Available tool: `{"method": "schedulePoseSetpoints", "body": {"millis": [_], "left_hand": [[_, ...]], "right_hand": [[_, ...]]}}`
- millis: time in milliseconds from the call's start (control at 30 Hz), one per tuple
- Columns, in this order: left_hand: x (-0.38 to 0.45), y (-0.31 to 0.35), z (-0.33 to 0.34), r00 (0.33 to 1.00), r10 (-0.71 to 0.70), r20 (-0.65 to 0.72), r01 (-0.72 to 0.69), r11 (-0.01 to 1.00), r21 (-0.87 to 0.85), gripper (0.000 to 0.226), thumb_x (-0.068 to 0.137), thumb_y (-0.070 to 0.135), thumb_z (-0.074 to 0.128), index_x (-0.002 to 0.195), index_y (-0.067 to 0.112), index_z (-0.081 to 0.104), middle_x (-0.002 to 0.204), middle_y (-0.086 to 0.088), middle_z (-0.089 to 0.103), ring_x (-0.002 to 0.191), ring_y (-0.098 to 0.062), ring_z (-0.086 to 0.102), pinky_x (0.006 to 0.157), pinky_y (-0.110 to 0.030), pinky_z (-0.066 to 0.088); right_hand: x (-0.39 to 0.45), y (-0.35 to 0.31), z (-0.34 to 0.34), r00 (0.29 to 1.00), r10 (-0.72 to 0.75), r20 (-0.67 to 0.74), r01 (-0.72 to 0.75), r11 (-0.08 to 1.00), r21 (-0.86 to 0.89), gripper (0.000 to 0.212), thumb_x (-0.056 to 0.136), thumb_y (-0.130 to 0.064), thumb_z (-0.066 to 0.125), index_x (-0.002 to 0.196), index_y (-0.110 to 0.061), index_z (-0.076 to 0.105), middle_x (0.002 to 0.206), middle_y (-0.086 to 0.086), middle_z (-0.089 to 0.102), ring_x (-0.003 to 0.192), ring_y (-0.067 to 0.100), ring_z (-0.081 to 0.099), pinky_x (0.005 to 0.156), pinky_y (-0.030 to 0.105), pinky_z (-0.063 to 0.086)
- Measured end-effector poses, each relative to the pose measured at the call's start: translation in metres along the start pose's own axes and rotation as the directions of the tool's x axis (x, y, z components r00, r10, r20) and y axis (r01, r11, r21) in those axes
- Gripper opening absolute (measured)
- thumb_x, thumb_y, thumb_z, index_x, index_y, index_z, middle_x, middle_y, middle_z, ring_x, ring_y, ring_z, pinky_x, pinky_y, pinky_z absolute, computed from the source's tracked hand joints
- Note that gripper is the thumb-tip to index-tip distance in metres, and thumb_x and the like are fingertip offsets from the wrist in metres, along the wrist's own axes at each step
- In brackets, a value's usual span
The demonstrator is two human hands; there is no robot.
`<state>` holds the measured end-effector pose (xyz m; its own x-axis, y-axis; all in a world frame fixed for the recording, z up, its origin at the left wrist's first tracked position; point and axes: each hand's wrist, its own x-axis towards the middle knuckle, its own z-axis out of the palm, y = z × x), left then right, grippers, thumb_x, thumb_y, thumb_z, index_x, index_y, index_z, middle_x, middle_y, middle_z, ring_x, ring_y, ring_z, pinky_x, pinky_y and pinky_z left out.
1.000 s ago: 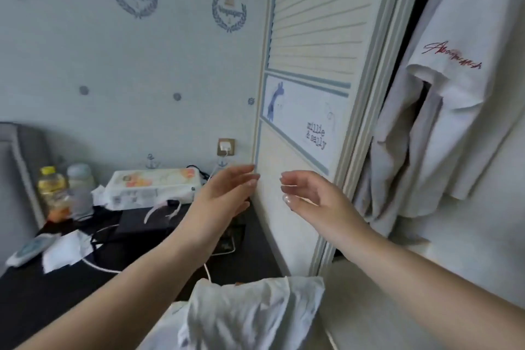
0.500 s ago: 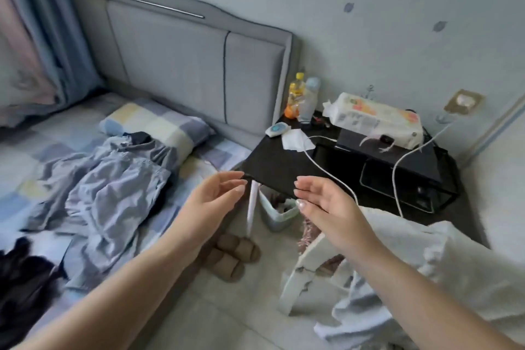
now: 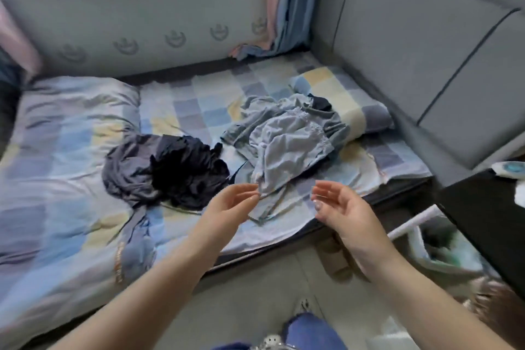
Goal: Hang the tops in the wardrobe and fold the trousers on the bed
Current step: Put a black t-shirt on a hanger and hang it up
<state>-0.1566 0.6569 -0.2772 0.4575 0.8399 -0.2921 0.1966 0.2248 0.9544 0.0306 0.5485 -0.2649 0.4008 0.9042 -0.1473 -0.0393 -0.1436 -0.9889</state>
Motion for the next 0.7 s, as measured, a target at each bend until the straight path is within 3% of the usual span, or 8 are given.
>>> {"method": "schedulePoseSetpoints", "body": {"millis": [267, 433, 700], "left_hand": [[0.034, -0.021, -0.046, 0.966, -0.141, -0.215, 0.128, 0.989, -0.073, 0.02, 0.093, 0.024, 0.06, 0.113, 0.024, 0.064, 0.112, 0.007, 0.068, 0.105, -0.005, 0.063, 0.089, -0.028, 0.051], [0.08, -0.024, -0.064, 0.92, -0.249, -0.304, 0.222, 0.968, -0.121, 0.021, 0.092, 0.027, 0.062, 0.112, 0.024, 0.063, 0.112, 0.006, 0.068, 0.106, -0.007, 0.063, 0.091, -0.03, 0.051], [0.138, -0.042, -0.114, 0.845, -0.348, -0.406, 0.298, 0.937, -0.182, 0.016, 0.093, 0.027, 0.06, 0.108, 0.028, 0.063, 0.11, 0.008, 0.068, 0.104, -0.005, 0.063, 0.09, -0.029, 0.051]], "right_hand": [[0.09, 0.02, 0.052, 0.96, 0.123, 0.251, -0.118, 0.992, -0.034, 0.027, 0.088, -0.008, 0.062, 0.108, -0.027, 0.06, 0.112, -0.004, 0.065, 0.103, 0.004, 0.062, 0.089, 0.025, 0.049], [0.158, 0.034, 0.064, 0.931, 0.192, 0.31, -0.178, 0.981, -0.073, 0.026, 0.089, -0.01, 0.063, 0.106, -0.03, 0.061, 0.111, -0.008, 0.066, 0.099, -0.001, 0.063, 0.086, 0.023, 0.053], [0.253, 0.057, 0.115, 0.878, 0.316, 0.361, -0.268, 0.947, -0.175, 0.024, 0.09, -0.009, 0.061, 0.106, -0.028, 0.061, 0.111, -0.006, 0.065, 0.104, 0.006, 0.061, 0.094, 0.031, 0.049]]}}
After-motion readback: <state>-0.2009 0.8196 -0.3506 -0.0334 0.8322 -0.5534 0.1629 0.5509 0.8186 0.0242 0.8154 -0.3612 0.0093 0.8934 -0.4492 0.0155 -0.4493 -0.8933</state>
